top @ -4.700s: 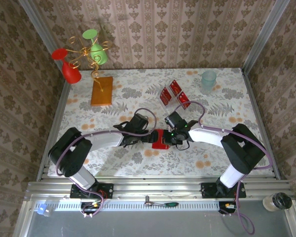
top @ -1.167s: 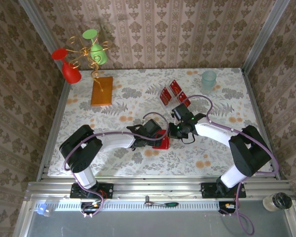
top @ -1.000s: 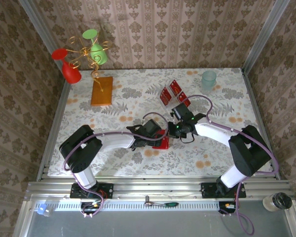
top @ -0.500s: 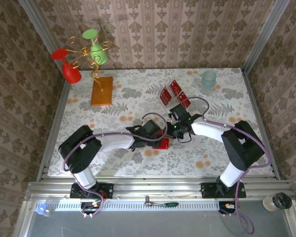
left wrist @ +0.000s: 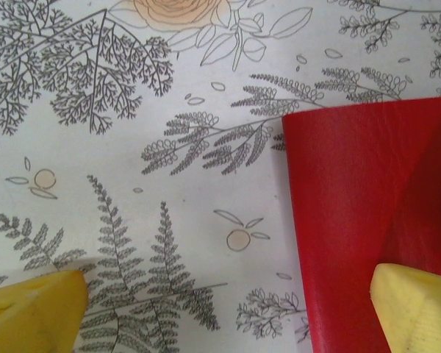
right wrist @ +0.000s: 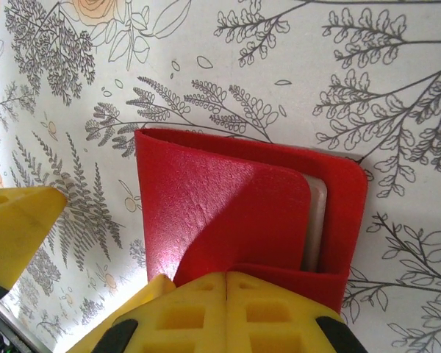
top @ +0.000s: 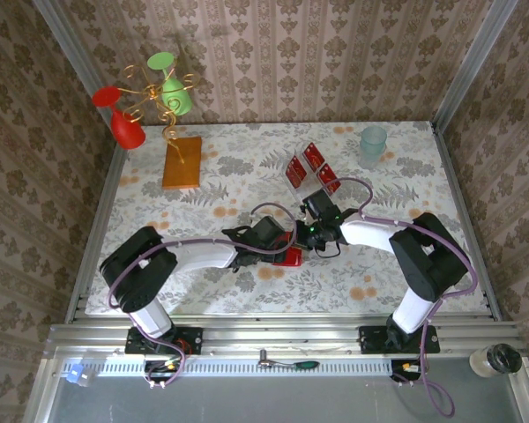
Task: Put the credit cards into the card holder
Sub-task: Close the button on the card holder.
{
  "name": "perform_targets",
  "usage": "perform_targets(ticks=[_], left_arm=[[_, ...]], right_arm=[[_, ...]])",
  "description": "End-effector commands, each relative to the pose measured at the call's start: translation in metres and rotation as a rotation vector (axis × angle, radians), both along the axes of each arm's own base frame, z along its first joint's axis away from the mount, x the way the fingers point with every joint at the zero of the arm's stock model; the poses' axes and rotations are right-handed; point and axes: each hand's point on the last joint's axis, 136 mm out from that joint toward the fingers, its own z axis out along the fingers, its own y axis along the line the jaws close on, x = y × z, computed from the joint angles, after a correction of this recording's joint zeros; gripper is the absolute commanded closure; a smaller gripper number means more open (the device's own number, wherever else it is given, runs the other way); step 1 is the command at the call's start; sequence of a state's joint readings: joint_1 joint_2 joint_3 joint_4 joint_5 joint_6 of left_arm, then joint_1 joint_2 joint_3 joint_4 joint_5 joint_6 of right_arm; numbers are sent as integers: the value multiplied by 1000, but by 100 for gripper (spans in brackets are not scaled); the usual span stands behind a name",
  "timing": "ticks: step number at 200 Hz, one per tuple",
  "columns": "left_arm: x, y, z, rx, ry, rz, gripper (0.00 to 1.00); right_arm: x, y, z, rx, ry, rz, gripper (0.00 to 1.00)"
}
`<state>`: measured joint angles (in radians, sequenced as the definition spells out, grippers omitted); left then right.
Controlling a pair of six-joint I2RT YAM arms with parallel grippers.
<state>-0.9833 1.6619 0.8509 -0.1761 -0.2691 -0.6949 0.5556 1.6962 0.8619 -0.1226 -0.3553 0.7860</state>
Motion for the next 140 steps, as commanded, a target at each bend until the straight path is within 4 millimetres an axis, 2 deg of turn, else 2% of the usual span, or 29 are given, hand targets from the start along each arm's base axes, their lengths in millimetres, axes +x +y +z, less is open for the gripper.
perform_targets(ticks=[1,37,80,140], left_arm=[[-16,13,0,47,29,-24,0],[-21,14,-2,38,39,-29,0],[-29,14,-19,44,74,-27,0],[-32,16,-26,42,85,-17,0]], right_arm=[[-19,-11,-32,-69,76,-6,100],[-22,-15,-34,-82,72,-8,100],[-29,-21,-36,-145,49,39,100],[-50,-31,-54,-254,59,104,100]])
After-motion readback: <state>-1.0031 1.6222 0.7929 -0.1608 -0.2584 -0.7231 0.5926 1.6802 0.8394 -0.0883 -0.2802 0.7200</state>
